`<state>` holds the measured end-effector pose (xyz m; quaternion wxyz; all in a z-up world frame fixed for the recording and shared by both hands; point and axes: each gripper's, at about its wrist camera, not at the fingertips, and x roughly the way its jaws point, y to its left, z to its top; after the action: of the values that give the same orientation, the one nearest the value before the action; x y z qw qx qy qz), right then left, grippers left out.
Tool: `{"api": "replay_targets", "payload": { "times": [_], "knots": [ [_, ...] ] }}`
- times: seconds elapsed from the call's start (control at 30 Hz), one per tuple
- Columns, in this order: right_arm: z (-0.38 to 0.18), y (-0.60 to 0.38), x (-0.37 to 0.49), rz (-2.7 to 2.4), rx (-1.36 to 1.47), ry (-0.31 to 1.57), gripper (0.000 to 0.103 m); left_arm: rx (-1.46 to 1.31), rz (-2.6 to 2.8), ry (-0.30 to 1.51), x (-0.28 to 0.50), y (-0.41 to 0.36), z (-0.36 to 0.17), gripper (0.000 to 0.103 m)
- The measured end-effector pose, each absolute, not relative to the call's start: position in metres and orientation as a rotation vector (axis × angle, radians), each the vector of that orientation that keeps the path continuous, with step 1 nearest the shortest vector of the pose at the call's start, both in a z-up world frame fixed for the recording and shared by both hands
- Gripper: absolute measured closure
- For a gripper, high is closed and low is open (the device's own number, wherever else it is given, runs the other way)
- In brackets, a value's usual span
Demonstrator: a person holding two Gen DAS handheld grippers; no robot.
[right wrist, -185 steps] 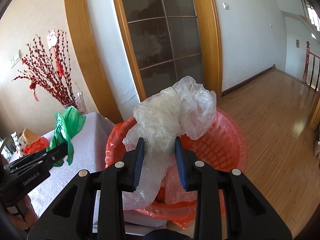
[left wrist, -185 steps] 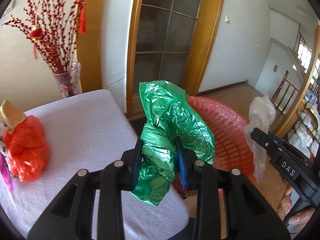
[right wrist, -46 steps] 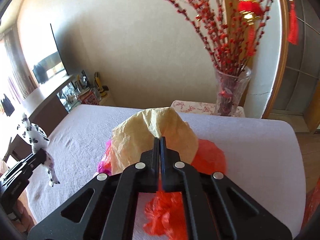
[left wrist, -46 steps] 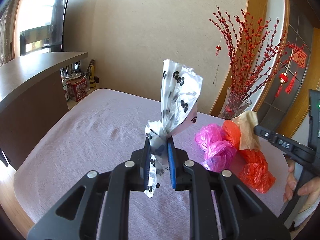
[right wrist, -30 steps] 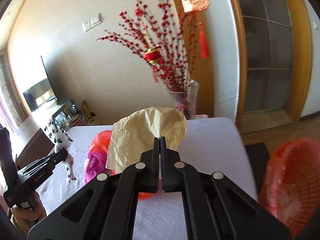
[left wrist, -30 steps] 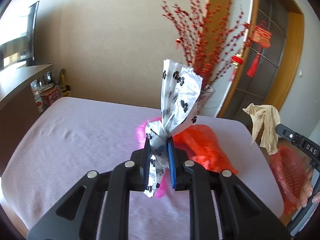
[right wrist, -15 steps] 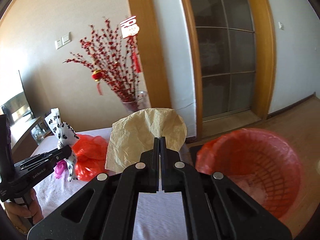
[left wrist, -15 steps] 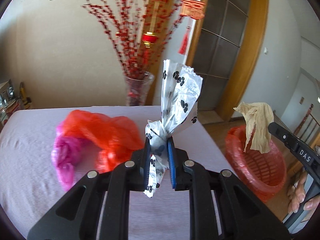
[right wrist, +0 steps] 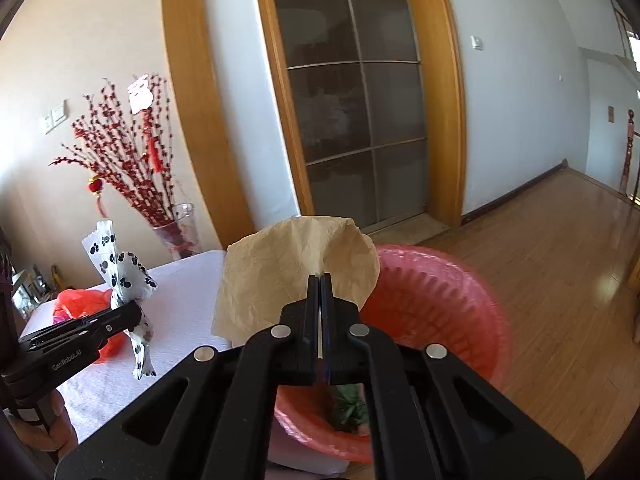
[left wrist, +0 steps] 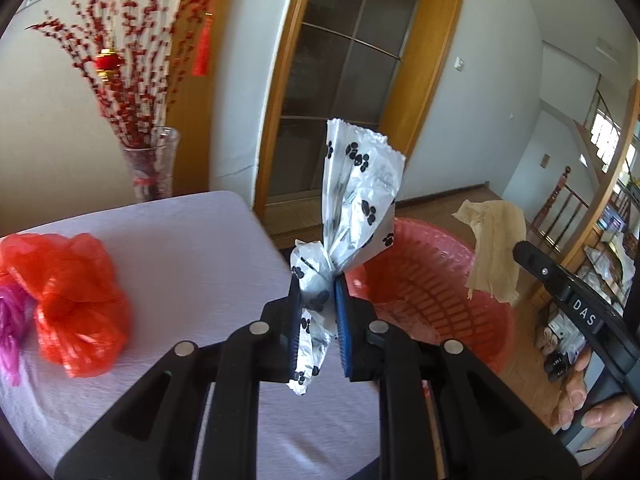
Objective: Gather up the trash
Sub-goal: 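Carry both held bags over the red-lined basket, then open both tools to drop the bags into the basket, then move both open tools back over the table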
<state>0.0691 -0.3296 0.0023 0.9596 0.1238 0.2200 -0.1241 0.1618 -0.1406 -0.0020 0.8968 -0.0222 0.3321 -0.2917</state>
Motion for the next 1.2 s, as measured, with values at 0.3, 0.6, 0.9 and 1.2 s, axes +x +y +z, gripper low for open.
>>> {"api": "replay_targets", "payload": {
  "times": [0.3, 0.6, 0.9, 1.2],
  "knots": [
    [-0.007, -0.364, 0.056, -0.324, 0.291, 0.444, 0.101, -0.002, -0.713, 0.713, 0.168, -0.2, -0.01, 0.086],
    [-0.021, -0.391, 0.058, -0.344, 0.336, 0.459, 0.101, 0.03, -0.78, 0.744, 0.165, -0.246, -0.021, 0.086],
    [-0.038, -0.415, 0.059, -0.326, 0.415, 0.479, 0.093, 0.045, -0.819, 0.797, 0.172, -0.278, -0.036, 0.068],
    [-0.046, -0.419, 0.052, -0.367, 0.425, 0.495, 0.062, 0.029, -0.717, 0.808, 0.178, -0.251, -0.047, 0.052]
  ]
}}
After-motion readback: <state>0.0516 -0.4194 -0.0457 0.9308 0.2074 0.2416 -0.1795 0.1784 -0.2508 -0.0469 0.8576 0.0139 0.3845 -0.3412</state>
